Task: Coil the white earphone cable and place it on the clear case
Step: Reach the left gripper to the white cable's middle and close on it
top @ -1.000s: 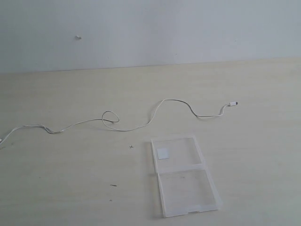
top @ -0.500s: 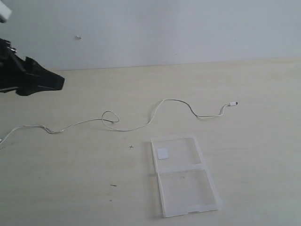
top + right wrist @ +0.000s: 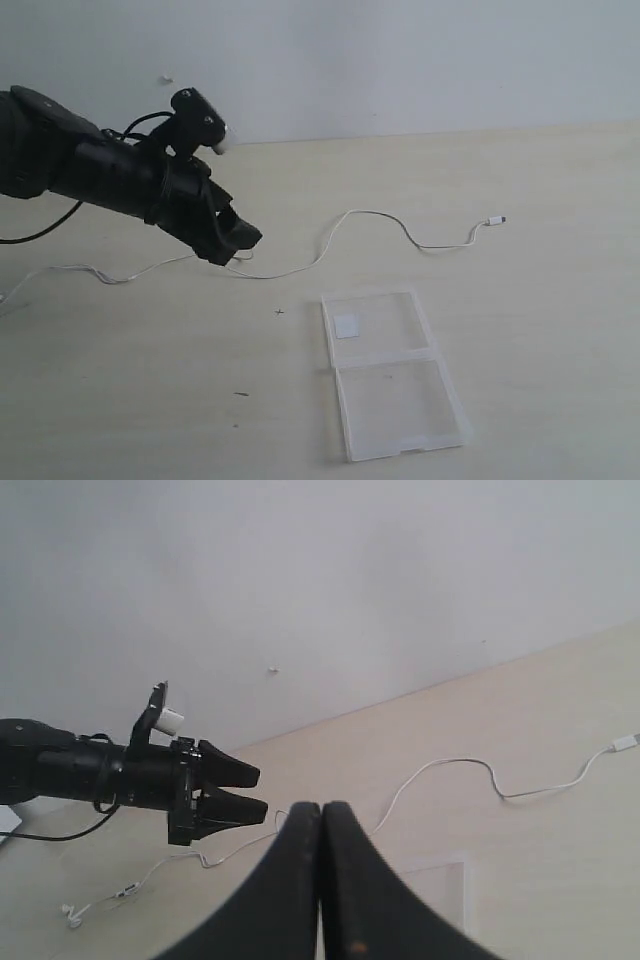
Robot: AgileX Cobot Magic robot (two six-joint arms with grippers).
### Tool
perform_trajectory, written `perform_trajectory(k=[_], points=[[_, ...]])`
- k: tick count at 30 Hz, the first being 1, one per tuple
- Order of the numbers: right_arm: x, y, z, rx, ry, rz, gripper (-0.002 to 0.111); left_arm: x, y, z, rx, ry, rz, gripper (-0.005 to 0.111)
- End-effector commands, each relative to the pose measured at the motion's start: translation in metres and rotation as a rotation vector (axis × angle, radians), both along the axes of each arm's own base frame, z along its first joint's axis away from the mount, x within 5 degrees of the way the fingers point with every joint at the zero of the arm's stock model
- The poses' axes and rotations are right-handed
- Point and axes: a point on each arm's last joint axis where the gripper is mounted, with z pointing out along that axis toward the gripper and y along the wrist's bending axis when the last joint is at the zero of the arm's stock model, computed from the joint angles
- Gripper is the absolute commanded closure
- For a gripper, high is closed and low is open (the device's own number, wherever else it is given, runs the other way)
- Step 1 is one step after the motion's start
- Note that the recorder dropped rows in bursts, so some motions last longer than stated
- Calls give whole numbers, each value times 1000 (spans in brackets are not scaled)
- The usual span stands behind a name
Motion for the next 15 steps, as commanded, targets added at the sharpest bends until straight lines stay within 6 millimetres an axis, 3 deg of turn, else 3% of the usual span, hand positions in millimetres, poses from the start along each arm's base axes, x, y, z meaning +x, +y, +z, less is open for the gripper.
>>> perform_trajectory(k=[1,7,15], points=[[1,0,0,-1,-2,-9,108,12,4,-14,57,-29,72,40],[1,0,0,-1,-2,-9,108,16,6,-37,139,-32,31,40],[1,0,0,-1,-2,-9,108,18,8,-43,182,-52,26,40]])
